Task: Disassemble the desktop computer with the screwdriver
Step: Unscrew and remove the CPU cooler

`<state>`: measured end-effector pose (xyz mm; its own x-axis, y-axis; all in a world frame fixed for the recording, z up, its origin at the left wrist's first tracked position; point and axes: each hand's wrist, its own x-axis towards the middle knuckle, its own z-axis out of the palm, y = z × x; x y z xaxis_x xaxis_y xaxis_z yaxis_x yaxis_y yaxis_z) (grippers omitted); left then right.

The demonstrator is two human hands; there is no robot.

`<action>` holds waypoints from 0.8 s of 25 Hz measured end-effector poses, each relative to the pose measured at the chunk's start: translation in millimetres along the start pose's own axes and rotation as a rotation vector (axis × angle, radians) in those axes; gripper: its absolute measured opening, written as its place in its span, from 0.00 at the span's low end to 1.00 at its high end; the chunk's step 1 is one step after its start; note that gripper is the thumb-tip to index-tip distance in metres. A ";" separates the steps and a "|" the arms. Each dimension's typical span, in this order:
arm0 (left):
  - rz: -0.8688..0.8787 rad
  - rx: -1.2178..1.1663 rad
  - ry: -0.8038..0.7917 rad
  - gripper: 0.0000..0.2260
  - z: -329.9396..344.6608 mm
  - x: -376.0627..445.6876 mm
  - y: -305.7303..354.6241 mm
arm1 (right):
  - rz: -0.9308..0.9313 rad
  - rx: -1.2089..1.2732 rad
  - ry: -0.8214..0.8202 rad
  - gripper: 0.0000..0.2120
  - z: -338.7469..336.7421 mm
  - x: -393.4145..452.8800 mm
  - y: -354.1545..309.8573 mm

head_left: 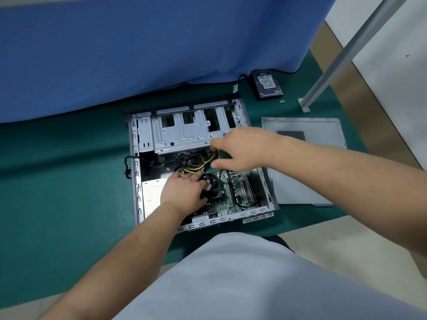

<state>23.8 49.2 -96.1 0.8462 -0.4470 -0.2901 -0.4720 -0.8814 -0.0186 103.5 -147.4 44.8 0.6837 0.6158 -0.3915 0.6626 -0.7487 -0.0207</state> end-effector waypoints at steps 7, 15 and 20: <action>0.002 -0.005 -0.005 0.25 0.3 0.1 -1.0 | -0.230 -0.074 0.062 0.17 7.2 1.8 -1.1; -0.003 -0.006 -0.002 0.24 1.8 0.5 -0.6 | 0.219 -0.180 0.276 0.28 19.0 4.7 -15.0; -0.004 -0.008 -0.003 0.24 0.7 0.4 -0.4 | -0.224 -0.028 0.049 0.18 9.3 -6.9 2.3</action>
<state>24.1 49.4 -96.8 0.8473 -0.4431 -0.2929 -0.4667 -0.8843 -0.0122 97.4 -155.6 38.8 0.5317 0.7778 -0.3350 0.8074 -0.5850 -0.0769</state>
